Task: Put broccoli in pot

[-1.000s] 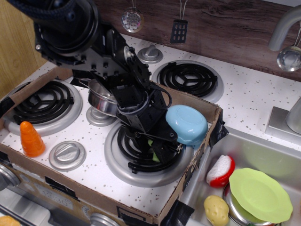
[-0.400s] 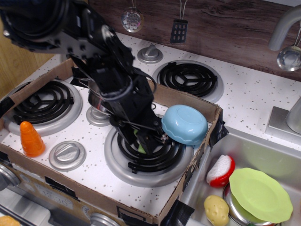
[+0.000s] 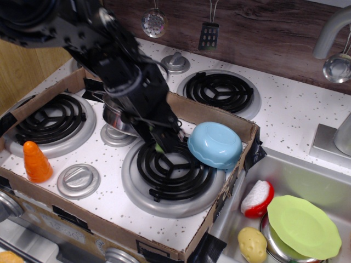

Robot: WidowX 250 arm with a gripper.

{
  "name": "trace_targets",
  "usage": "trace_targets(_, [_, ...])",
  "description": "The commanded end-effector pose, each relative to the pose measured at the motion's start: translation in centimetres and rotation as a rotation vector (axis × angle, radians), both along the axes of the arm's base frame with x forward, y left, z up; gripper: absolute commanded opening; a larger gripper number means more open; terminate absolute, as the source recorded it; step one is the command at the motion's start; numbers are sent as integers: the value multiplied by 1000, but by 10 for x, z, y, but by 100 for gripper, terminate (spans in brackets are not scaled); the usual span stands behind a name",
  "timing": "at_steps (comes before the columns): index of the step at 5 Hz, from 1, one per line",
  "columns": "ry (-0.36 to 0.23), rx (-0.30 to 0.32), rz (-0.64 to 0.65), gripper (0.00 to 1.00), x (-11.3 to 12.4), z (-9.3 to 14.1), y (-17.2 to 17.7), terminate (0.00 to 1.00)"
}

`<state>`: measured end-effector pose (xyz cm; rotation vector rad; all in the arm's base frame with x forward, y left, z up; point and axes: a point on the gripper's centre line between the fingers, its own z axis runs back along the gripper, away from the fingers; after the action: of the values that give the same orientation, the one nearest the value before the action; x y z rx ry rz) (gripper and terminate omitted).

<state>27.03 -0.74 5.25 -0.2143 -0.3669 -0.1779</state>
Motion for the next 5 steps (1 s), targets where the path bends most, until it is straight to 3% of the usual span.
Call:
trace_targets(1, [-94,75,17,0,33,74,9,0])
trace_targets(2, [-83,115,4,0,45,100,6,0])
trace_targets(3, [-84,109,-23,0,63,102,6,0])
trace_targets(5, [-28,58,-54,0,75,76,21,0])
